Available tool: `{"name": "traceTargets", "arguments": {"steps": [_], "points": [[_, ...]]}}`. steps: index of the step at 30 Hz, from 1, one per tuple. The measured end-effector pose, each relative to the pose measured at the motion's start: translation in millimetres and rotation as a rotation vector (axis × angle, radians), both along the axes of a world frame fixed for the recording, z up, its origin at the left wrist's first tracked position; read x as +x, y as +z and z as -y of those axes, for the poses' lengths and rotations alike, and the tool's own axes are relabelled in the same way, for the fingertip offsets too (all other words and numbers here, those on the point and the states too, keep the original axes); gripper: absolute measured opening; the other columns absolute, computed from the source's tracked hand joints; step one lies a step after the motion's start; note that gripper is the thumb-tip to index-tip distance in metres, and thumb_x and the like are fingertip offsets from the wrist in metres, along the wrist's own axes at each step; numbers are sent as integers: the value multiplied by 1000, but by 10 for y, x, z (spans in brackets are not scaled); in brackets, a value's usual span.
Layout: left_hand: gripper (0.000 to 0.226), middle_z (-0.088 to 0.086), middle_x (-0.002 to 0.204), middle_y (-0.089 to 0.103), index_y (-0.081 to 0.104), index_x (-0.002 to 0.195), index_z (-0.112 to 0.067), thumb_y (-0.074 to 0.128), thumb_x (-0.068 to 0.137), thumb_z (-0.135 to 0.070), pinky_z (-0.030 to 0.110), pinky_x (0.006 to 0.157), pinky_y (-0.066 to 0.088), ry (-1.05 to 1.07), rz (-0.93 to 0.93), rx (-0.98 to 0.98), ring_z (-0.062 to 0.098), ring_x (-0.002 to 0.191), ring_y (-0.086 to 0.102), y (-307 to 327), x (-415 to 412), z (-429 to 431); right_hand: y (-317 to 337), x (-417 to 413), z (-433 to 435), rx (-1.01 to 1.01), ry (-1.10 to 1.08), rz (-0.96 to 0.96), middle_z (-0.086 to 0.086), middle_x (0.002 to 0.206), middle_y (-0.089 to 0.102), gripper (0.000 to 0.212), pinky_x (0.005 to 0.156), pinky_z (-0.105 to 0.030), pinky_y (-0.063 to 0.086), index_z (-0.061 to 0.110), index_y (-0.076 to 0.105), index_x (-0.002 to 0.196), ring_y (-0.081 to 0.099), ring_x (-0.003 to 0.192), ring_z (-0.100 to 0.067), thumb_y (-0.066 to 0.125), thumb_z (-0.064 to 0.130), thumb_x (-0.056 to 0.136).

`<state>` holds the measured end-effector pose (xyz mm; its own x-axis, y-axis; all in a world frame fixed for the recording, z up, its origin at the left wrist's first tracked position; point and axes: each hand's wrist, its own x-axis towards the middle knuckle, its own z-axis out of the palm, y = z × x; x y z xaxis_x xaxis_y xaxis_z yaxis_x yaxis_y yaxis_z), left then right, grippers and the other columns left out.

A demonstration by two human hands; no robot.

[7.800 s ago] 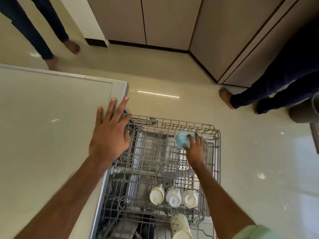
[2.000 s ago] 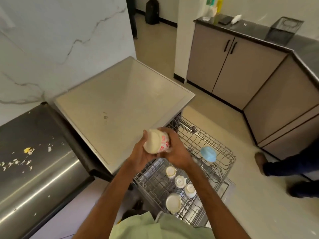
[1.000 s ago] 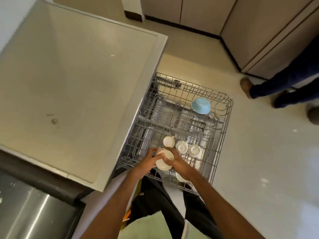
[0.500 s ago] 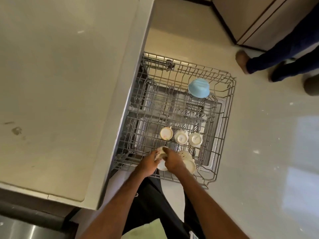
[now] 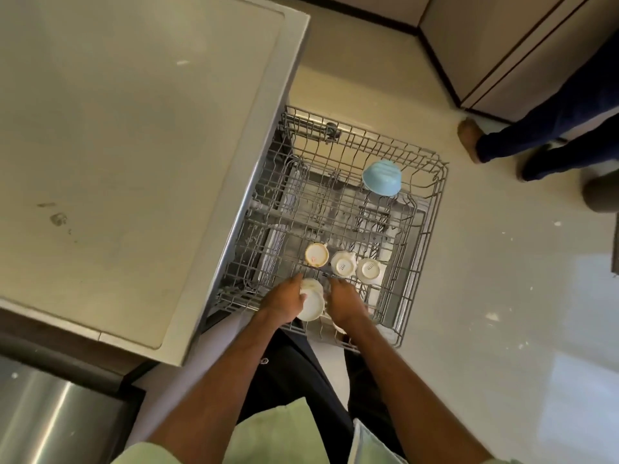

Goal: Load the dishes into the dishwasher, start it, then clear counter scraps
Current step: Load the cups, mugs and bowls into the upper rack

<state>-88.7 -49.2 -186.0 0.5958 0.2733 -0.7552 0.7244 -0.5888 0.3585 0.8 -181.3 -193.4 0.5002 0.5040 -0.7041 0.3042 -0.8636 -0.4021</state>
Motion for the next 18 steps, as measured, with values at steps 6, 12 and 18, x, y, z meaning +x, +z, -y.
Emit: {"name": "traceTargets", "arguments": {"steps": [6, 12, 18], "points": [[38, 10, 128, 61, 45, 137, -17, 50, 100, -25, 44, 90, 53, 151, 91, 97, 27, 110, 62, 493, 61, -31, 455, 314, -91, 21, 138, 57, -16, 128, 60, 40, 90, -43, 53, 9, 53, 133, 59, 116, -36, 54, 11, 93], [39, 7, 139, 57, 51, 140, -17, 47, 101, -25, 39, 99, 47, 393, 312, 243, 29, 124, 56, 1320, 1, -137, 1463, 288, -798, 376, 314, 128, -11, 130, 58, 37, 92, -41, 51, 16, 49, 137, 59, 116, -32, 49, 19, 99], [43, 10, 124, 64, 52, 132, -12, 61, 91, -23, 40, 94, 47, 831, 518, 514, 31, 112, 62, 2324, -767, -191, 2379, -603, -1546, 776, 585, 127, -9, 135, 58, 50, 106, -34, 39, 15, 56, 134, 53, 125, -28, 47, -5, 90]]}}
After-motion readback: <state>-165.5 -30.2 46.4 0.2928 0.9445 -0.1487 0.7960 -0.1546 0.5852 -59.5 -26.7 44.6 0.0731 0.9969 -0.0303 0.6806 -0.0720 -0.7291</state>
